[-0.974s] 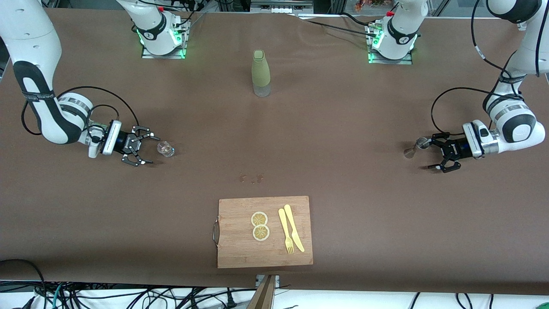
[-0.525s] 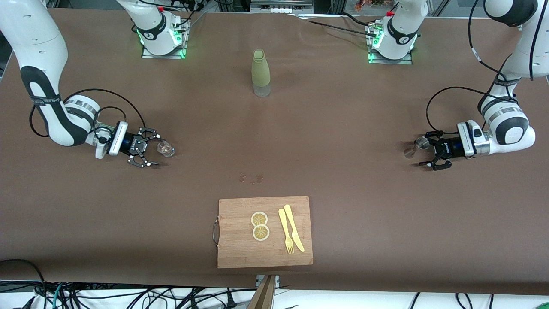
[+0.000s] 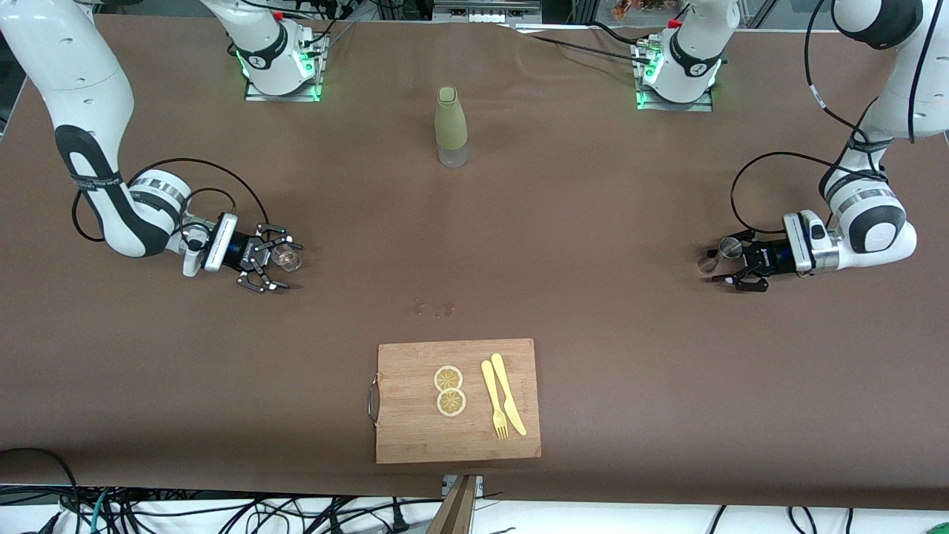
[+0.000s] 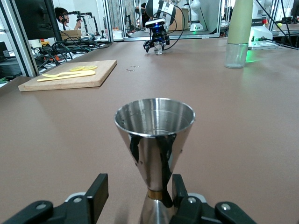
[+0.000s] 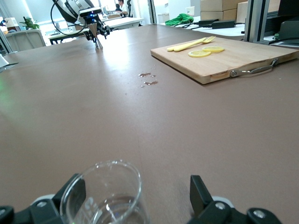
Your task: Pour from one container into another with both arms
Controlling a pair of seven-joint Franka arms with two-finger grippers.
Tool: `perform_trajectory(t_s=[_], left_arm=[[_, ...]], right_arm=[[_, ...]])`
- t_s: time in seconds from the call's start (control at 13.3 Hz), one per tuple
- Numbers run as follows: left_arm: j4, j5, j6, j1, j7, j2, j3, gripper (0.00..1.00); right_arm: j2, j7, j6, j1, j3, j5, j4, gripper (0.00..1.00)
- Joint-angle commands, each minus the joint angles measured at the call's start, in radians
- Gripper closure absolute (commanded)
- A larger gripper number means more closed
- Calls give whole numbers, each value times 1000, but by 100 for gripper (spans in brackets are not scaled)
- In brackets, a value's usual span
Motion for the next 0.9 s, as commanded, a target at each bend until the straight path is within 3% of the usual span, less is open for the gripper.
perform_trajectory(t_s=[0.0, 0.52, 0.6, 0.82], left_arm=[[-13, -39, -28, 0, 155, 5, 15, 37], [-13, -30, -56, 14, 158, 3, 19, 41], [-16, -28, -59, 25, 191, -1, 28, 99], [-15, -25, -59, 24, 192, -6, 30, 100]], right_arm=[[7, -33, -8, 4, 5, 39, 0, 1], [42, -94, -10, 5, 6, 51, -6, 1], [38, -103, -72, 7, 6, 50, 26, 81], [38, -103, -73, 7, 6, 50, 31, 84]])
